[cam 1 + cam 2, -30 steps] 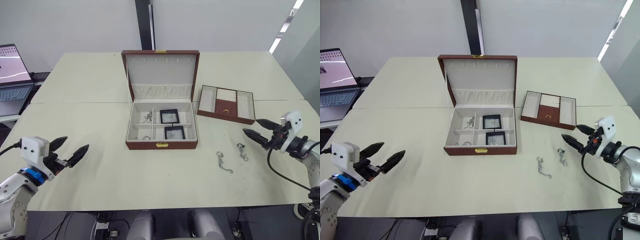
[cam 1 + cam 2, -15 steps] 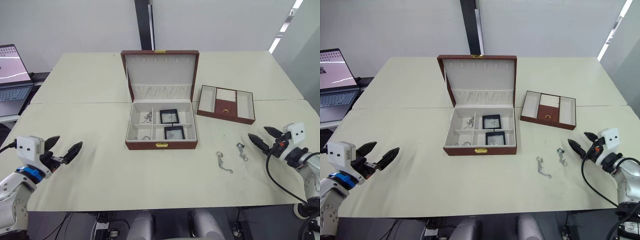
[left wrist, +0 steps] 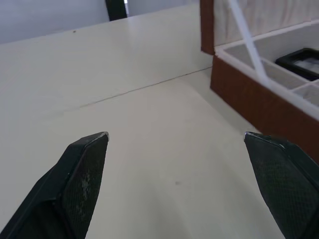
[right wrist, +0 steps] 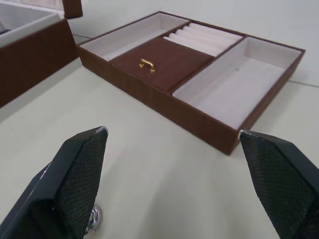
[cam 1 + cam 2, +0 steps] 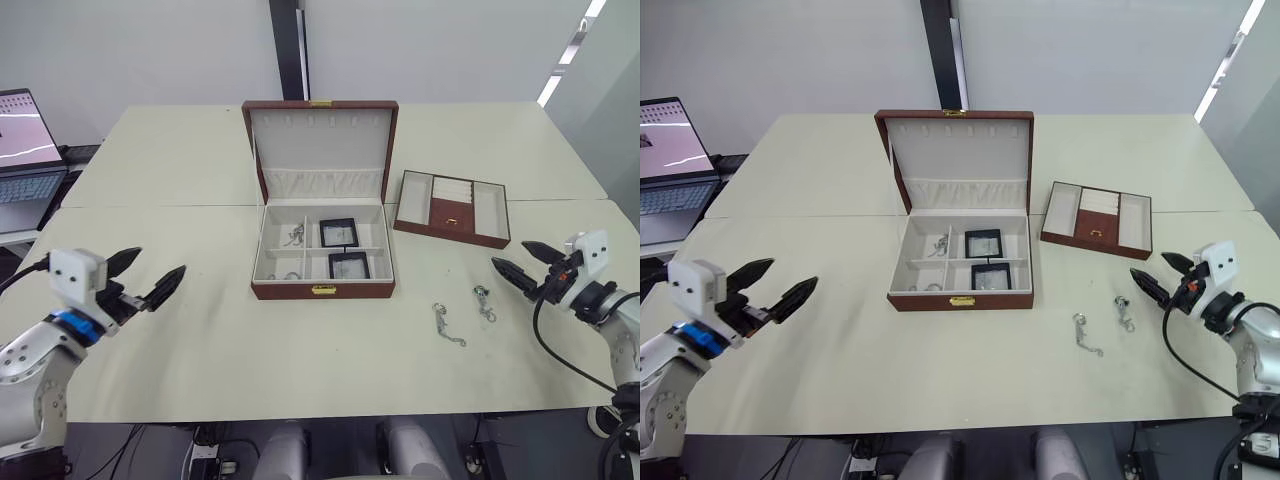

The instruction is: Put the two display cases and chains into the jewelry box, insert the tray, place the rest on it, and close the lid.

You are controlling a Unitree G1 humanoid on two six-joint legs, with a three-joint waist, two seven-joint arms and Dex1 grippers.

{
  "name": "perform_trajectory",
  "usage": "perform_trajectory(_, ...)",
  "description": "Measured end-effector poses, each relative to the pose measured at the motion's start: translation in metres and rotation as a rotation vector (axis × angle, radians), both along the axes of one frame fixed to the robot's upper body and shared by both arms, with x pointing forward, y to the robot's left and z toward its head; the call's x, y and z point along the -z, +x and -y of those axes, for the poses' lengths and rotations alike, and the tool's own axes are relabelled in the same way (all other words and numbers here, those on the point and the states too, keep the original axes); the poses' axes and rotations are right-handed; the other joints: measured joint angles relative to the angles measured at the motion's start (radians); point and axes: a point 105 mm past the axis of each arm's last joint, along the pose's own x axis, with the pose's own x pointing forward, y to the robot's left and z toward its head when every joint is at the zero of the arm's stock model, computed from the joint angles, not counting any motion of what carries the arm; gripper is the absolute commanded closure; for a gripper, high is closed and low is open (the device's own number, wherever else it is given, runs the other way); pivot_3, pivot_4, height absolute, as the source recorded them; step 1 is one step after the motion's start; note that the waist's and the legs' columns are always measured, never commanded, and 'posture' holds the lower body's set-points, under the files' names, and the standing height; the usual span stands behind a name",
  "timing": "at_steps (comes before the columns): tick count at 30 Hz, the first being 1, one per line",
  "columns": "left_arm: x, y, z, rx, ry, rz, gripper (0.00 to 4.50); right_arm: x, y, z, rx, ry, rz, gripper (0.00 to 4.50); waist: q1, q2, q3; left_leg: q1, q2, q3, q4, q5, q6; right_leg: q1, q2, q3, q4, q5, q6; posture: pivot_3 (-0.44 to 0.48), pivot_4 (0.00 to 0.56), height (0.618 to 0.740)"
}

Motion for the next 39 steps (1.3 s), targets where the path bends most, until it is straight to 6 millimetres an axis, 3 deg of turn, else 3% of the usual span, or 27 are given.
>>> perform_trajectory(7, -0.007, 0.006, 0.078, 0.337, 0.042, -0.001, 0.00, -0.041, 0.016, -0.033, -0.286, -0.132, -0.026, 0.03, -0.004, 0.000, 0.000, 0.000, 0.000, 0.000, 0.000, 0.000, 0.000, 0.000, 0.001, 0.000, 0.000, 0.000, 0.000, 0.000, 0.150, 0.740)
perform_trajectory(16, -0.014, 0.001, 0.151, 0.636, 0.032, 0.032, 0.00, -0.030, 0.039, -0.034, -0.379, -0.309, -0.170, 0.03, 0.000, 0.000, 0.000, -0.001, -0.001, 0.000, 0.001, 0.000, 0.000, 0.000, 0.000, 0.000, 0.000, 0.000, 0.000, 0.000, 0.150, 0.740)
perform_trajectory(24, -0.010, -0.003, 0.172, 0.716, 0.015, 0.036, 0.00, -0.001, 0.053, -0.025, -0.347, -0.393, -0.258, 0.03, -0.004, 0.000, 0.000, -0.001, 0.000, 0.000, 0.001, 0.000, -0.001, -0.001, 0.000, 0.000, 0.000, 0.000, 0.000, 0.000, 0.150, 0.740)
perform_trajectory(33, -0.014, -0.004, 0.181, 0.724, -0.007, 0.108, 0.00, 0.014, 0.063, -0.025, -0.293, -0.471, -0.255, 0.03, -0.005, 0.000, 0.000, -0.001, -0.001, 0.000, 0.001, 0.001, -0.001, -0.001, 0.000, 0.000, 0.000, 0.000, 0.000, 0.000, 0.150, 0.740)
perform_trajectory(36, -0.014, -0.004, 0.182, 0.721, -0.012, 0.110, 0.00, 0.015, 0.065, -0.023, -0.272, -0.483, -0.253, 0.60, -0.005, 0.000, 0.000, -0.001, -0.001, 0.001, 0.001, 0.001, -0.001, -0.001, 0.000, 0.000, 0.000, 0.000, 0.000, 0.000, 0.150, 0.740)
perform_trajectory(39, -0.015, -0.003, 0.182, 0.713, -0.016, 0.112, 0.00, 0.013, 0.067, -0.023, -0.259, -0.489, -0.242, 1.65, -0.005, 0.000, 0.000, -0.001, -0.001, 0.000, 0.001, 0.001, -0.001, -0.001, 0.000, 0.000, 0.000, 0.000, 0.000, 0.000, 0.150, 0.740)
